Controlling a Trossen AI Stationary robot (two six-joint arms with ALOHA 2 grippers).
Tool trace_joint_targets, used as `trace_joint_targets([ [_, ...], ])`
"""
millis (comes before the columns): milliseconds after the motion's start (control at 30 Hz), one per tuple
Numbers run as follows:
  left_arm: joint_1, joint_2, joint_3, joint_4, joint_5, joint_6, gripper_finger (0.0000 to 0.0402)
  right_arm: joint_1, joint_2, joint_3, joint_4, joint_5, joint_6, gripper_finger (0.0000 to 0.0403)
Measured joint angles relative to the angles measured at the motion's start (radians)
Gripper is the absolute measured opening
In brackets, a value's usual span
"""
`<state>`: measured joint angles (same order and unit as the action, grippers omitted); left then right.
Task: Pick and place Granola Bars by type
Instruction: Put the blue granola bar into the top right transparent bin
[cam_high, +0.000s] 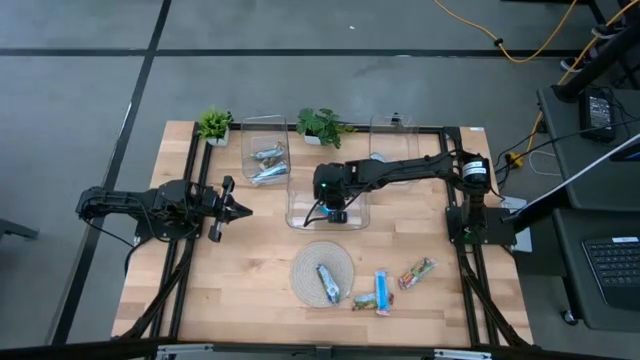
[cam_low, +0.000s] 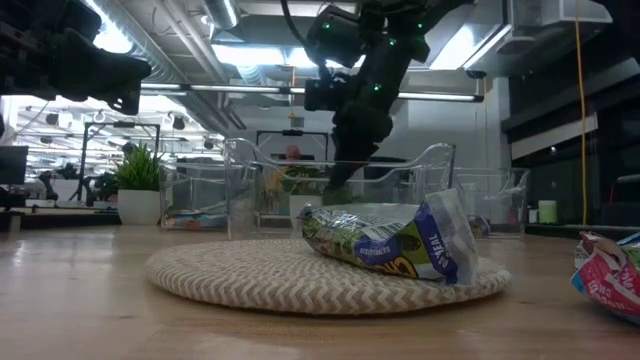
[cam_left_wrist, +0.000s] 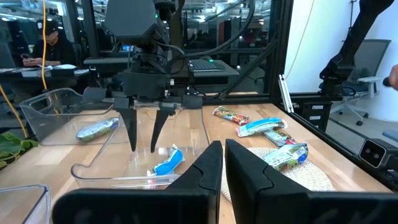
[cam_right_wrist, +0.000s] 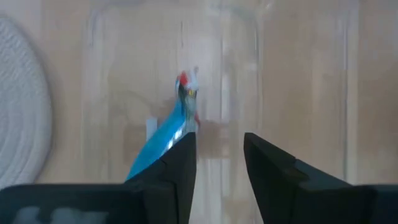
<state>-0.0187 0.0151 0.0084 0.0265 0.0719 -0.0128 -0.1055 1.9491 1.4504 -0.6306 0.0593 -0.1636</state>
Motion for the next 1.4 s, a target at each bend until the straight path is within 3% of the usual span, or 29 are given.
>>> trace_joint_targets([
  [233,0.000,0.000,0.000,0.000,0.000,0.000,0.0011,0.043,-0.001,0.185,-0.280,0.094,0.024,0.0138],
  [500,0.000,0.000,0.000,0.000,0.000,0.000,0.0015,0.153,-0.043,0.349,-0.417,0.131,0.038,0.0138],
  [800,0.000,0.000,0.000,0.000,0.000,0.000,0.0011,0.303,-0.188,0.327,-0.421,0.080,0.168,0.0138],
  [1067,0.000,0.000,0.000,0.000,0.000,0.000,0.0015,0.494,-0.209,0.325,-0.421,0.082,0.299,0.0138],
  [1400,0.000,0.000,0.000,0.000,0.000,0.000,0.0013,0.660,-0.144,0.325,-0.392,0.242,0.330,0.0138],
])
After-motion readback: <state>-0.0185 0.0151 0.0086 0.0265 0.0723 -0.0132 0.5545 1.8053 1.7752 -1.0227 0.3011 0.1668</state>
